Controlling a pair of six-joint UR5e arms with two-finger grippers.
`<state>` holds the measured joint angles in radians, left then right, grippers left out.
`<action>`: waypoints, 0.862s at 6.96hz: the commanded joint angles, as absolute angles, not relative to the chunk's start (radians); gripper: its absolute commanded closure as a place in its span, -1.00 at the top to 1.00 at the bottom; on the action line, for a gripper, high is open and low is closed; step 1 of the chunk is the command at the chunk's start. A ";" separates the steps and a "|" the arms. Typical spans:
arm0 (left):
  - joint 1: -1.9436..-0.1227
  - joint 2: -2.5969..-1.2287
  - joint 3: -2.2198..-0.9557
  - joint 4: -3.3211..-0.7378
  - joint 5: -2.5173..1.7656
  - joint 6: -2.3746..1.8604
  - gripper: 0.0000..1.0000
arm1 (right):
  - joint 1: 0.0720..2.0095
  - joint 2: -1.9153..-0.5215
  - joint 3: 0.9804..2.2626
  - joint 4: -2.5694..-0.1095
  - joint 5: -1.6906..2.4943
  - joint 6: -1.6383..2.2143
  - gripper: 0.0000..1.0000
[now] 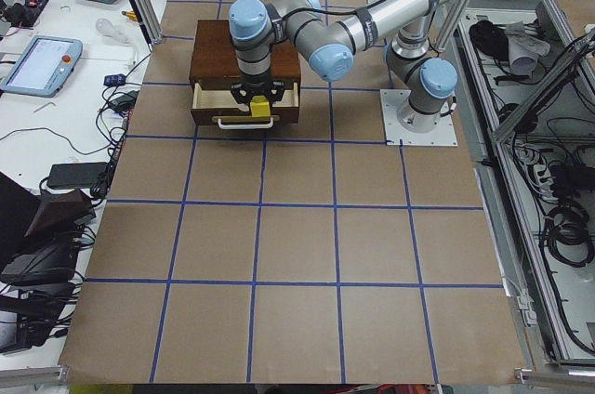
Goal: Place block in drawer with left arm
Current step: 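Lift the yellow cube and carry it over the open drawer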
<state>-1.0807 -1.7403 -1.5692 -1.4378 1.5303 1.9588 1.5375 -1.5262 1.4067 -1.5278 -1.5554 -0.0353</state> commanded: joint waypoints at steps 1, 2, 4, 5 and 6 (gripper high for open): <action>-1.166 -1.767 -1.575 -1.425 1.519 1.868 -1.00 | 1.539 -1.526 1.407 -1.528 -1.555 -0.035 1.00; -1.173 -1.785 -1.574 -1.404 1.516 1.868 -1.00 | 1.537 -1.526 1.407 -1.528 -1.555 -0.035 1.00; -1.175 -1.818 -1.574 -1.378 1.509 1.871 -1.00 | 1.539 -1.525 1.407 -1.528 -1.557 -0.035 1.00; -1.175 -1.830 -1.574 -1.378 1.511 1.874 -1.00 | 1.539 -1.526 1.407 -1.528 -1.555 -0.035 1.00; -1.184 -1.844 -1.574 -1.364 1.503 1.861 -1.00 | 1.539 -1.526 1.407 -1.528 -1.555 -0.035 1.00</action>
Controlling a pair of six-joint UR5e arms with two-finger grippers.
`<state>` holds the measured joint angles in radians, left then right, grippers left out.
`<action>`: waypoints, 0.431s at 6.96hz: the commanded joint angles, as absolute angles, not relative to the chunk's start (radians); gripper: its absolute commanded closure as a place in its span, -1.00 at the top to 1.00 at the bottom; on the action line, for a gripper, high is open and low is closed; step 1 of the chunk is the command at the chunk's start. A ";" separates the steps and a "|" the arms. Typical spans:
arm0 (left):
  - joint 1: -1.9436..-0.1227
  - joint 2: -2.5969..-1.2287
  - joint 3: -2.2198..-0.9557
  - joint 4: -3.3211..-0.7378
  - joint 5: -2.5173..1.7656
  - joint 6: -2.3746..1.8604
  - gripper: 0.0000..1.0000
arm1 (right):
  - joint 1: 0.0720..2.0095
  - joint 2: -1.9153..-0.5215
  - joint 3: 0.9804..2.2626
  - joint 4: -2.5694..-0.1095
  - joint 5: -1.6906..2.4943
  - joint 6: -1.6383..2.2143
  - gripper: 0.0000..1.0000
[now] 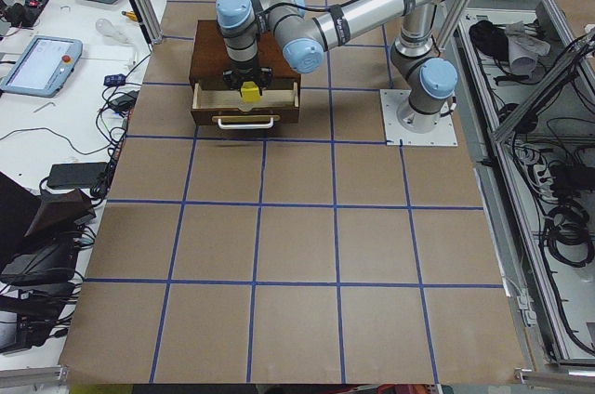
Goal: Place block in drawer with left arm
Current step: 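Lift the yellow cube and carry it over the open drawer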
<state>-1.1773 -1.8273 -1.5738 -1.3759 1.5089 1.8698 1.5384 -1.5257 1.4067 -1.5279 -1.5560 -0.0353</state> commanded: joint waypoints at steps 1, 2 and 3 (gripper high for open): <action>-1.207 -1.851 -1.574 -1.332 1.496 1.855 -1.00 | 1.537 -1.525 1.407 -1.528 -1.557 -0.035 1.00; -1.213 -1.858 -1.577 -1.327 1.496 1.865 -1.00 | 1.539 -1.526 1.407 -1.528 -1.555 -0.035 1.00; -1.213 -1.871 -1.577 -1.315 1.496 1.879 -1.00 | 1.539 -1.526 1.407 -1.528 -1.555 -0.035 1.00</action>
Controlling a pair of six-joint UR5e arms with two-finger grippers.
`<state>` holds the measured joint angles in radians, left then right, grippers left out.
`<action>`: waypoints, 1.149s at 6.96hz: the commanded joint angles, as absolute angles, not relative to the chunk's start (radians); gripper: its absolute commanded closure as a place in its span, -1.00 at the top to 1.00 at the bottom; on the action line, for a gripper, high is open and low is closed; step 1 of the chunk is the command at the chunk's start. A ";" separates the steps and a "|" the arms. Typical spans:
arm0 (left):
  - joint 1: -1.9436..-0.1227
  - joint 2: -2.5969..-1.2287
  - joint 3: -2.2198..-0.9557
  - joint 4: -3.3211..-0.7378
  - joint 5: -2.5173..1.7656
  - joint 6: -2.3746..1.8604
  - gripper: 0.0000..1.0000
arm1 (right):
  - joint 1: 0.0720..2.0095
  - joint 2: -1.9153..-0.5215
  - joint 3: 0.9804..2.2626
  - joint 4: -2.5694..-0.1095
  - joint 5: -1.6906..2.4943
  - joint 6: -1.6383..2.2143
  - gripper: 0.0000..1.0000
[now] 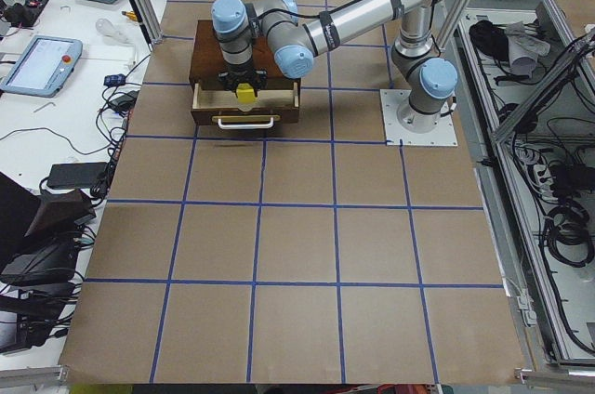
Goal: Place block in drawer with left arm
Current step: 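Lift the yellow cube and carry it over the open drawer, then lower the yellow cube into the drawer and open the left gripper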
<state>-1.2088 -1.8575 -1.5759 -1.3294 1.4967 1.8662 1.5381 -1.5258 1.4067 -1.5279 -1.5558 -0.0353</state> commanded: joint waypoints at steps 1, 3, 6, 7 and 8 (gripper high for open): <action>-1.213 -1.884 -1.580 -1.298 1.496 1.884 -1.00 | 1.539 -1.525 1.407 -1.528 -1.557 -0.035 1.00; -1.215 -1.890 -1.582 -1.296 1.496 1.875 -1.00 | 1.539 -1.526 1.407 -1.528 -1.555 -0.035 1.00; -1.218 -1.891 -1.606 -1.263 1.499 1.865 0.03 | 1.539 -1.526 1.407 -1.528 -1.555 -0.035 1.00; -1.219 -1.891 -1.624 -1.221 1.497 1.862 0.21 | 1.539 -1.526 1.407 -1.528 -1.555 -0.035 1.00; -1.220 -1.891 -1.637 -1.204 1.499 1.862 0.41 | 1.539 -1.526 1.407 -1.528 -1.557 -0.035 1.00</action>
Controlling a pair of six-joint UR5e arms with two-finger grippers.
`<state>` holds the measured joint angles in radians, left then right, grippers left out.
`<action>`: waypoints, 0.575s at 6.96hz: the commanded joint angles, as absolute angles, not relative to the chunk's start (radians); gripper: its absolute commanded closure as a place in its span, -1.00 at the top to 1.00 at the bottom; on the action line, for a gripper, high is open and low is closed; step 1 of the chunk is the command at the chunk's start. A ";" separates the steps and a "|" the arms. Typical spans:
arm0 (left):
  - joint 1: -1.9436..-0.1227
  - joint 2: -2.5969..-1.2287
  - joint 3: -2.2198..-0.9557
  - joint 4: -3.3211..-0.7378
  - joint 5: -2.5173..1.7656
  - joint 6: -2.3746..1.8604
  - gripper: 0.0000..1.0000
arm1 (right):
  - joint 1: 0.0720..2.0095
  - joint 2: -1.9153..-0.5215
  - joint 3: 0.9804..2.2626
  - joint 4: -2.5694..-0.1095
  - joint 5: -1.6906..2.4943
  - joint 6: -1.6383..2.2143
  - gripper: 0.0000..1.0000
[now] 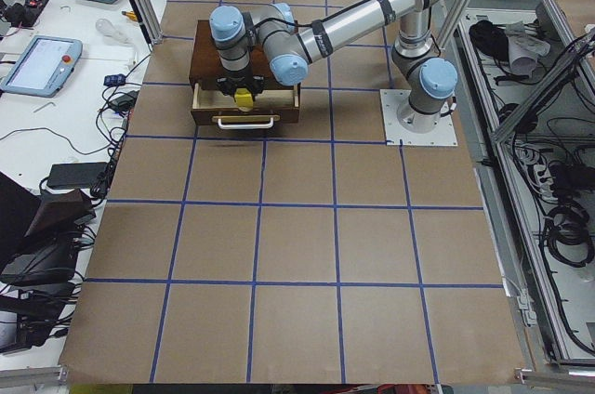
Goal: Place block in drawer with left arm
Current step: 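Lower the yellow cube into the drawer and open the left gripper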
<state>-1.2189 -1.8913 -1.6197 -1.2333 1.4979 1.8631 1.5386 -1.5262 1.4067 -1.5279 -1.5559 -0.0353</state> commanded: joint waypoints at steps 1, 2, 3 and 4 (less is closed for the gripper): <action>-1.220 -1.891 -1.637 -1.198 1.499 1.861 0.74 | 1.537 -1.526 1.407 -1.528 -1.555 -0.035 1.00; -1.220 -1.890 -1.637 -1.198 1.499 1.861 1.00 | 1.539 -1.525 1.407 -1.528 -1.557 -0.035 1.00; -1.220 -1.884 -1.637 -1.198 1.502 1.861 1.00 | 1.539 -1.525 1.407 -1.528 -1.557 -0.035 1.00; -1.224 -1.855 -1.628 -1.209 1.505 1.858 1.00 | 1.539 -1.525 1.407 -1.528 -1.557 -0.035 1.00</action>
<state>-1.2211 -1.8778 -1.6340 -1.2015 1.5017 1.8599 1.5383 -1.5249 1.4067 -1.5278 -1.5569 -0.0353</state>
